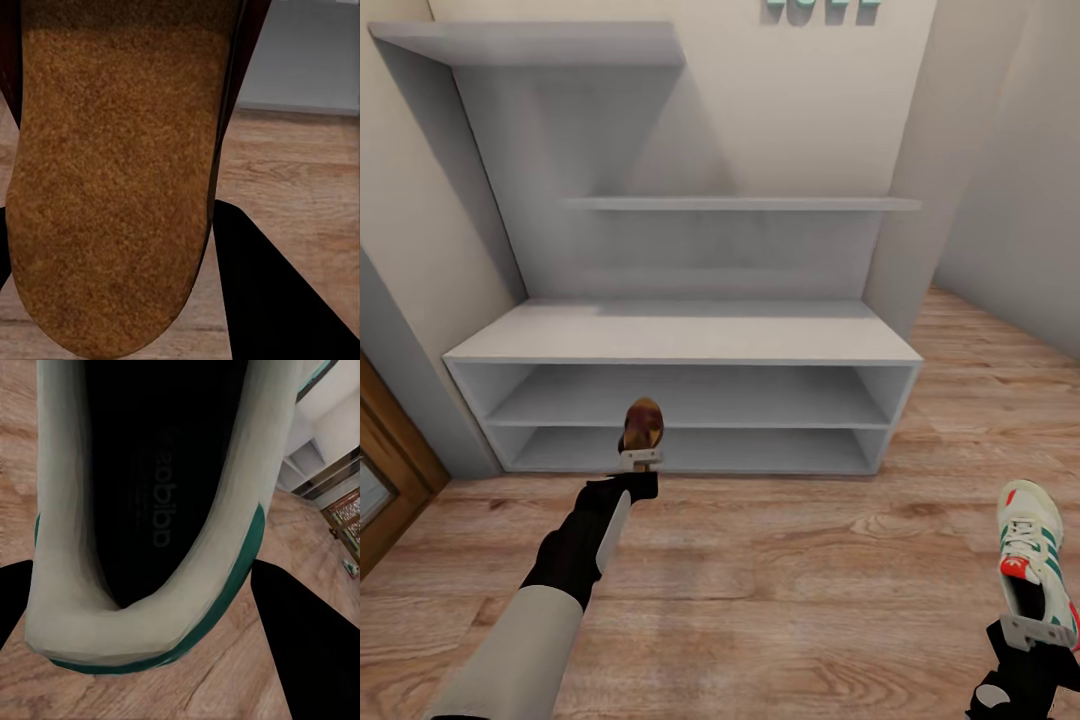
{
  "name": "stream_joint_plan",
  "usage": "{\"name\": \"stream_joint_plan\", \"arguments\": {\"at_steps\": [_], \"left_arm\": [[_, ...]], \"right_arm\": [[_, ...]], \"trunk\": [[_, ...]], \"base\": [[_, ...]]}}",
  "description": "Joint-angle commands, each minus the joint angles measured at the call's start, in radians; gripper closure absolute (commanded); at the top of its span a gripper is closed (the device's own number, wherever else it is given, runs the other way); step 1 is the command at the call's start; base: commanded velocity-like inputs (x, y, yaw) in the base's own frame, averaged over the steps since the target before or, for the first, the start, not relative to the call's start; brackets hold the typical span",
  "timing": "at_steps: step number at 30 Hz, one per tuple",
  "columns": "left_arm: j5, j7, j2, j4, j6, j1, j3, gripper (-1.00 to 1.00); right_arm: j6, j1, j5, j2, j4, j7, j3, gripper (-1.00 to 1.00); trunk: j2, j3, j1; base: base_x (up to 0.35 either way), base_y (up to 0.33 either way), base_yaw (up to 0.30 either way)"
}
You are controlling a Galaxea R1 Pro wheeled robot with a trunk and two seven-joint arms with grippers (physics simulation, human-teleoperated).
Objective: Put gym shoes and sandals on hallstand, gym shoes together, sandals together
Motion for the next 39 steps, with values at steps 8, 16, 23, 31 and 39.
{"name": "stream_joint_plan", "arguments": {"at_steps": [8, 16, 23, 31, 39], "left_arm": [[-0.002, 0.000, -0.001, -0.001, 0.006, 0.000, 0.003, 1.00], [0.027, -0.034, -0.001, 0.000, 0.006, 0.000, 0.005, 1.00], [0.105, -0.077, -0.001, 0.000, 0.006, 0.000, 0.001, 1.00], [0.117, -0.083, 0.000, 0.006, 0.007, 0.000, 0.006, 1.00], [0.117, -0.084, 0.001, 0.008, 0.007, 0.000, 0.008, 1.00]], "right_arm": [[0.000, -0.001, 0.002, 0.000, 0.001, -0.006, 0.005, 1.00], [0.000, -0.001, 0.002, 0.000, 0.001, -0.006, 0.005, 1.00], [0.000, -0.001, 0.002, 0.000, 0.001, -0.006, 0.005, 1.00], [0.000, -0.001, 0.002, 0.000, 0.001, -0.006, 0.005, 1.00], [0.000, -0.001, 0.002, 0.000, 0.001, -0.006, 0.005, 1.00]], "trunk": [[0.000, -0.001, 0.000], [0.000, -0.001, 0.000], [0.000, -0.001, 0.000], [0.000, -0.001, 0.000], [0.000, -0.001, 0.000]], "base": [[0.085, 0.000, 0.000], [0.113, 0.000, 0.000], [0.028, 0.000, 0.000], [0.003, 0.000, 0.000], [0.134, 0.000, 0.000]]}}
